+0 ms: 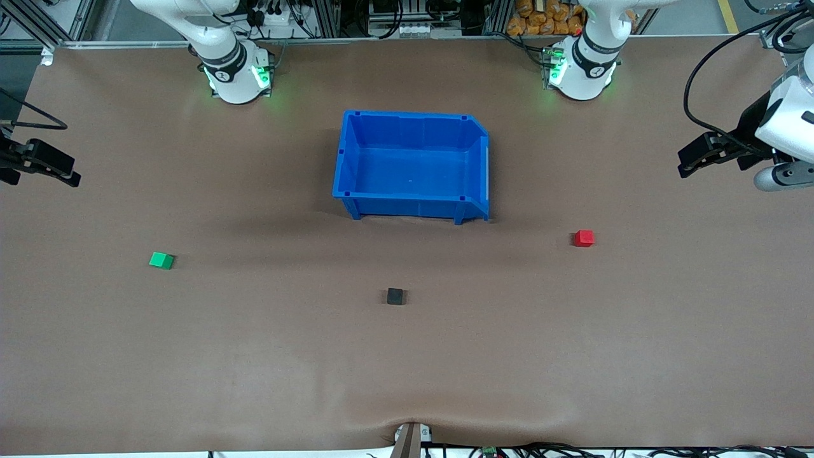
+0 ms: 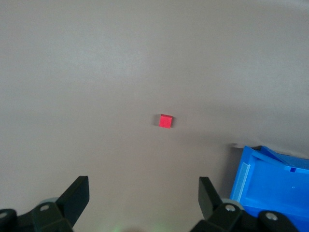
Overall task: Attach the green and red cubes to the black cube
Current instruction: 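Reach the left gripper toward the red cube while the right gripper starts moving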
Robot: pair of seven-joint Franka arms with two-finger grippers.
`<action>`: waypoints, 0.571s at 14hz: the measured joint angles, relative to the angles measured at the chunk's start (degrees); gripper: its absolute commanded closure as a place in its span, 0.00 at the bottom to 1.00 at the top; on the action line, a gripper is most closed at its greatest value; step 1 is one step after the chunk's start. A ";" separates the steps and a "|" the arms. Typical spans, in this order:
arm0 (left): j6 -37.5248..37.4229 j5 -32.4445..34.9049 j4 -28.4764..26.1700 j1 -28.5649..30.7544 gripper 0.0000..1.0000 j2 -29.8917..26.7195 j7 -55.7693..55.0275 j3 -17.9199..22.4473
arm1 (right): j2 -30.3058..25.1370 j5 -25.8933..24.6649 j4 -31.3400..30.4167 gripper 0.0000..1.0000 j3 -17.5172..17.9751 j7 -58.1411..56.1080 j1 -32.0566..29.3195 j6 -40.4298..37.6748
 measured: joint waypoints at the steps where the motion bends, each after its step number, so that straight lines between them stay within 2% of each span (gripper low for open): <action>1: 0.00 0.00 0.00 0.00 0.00 0.01 0.00 0.00 | 0.00 0.00 0.00 0.00 0.00 0.01 0.00 0.00; 8: -0.02 0.00 0.00 -0.04 0.00 0.91 0.00 -0.11 | 0.08 0.00 0.00 0.00 -0.03 0.02 -0.07 0.00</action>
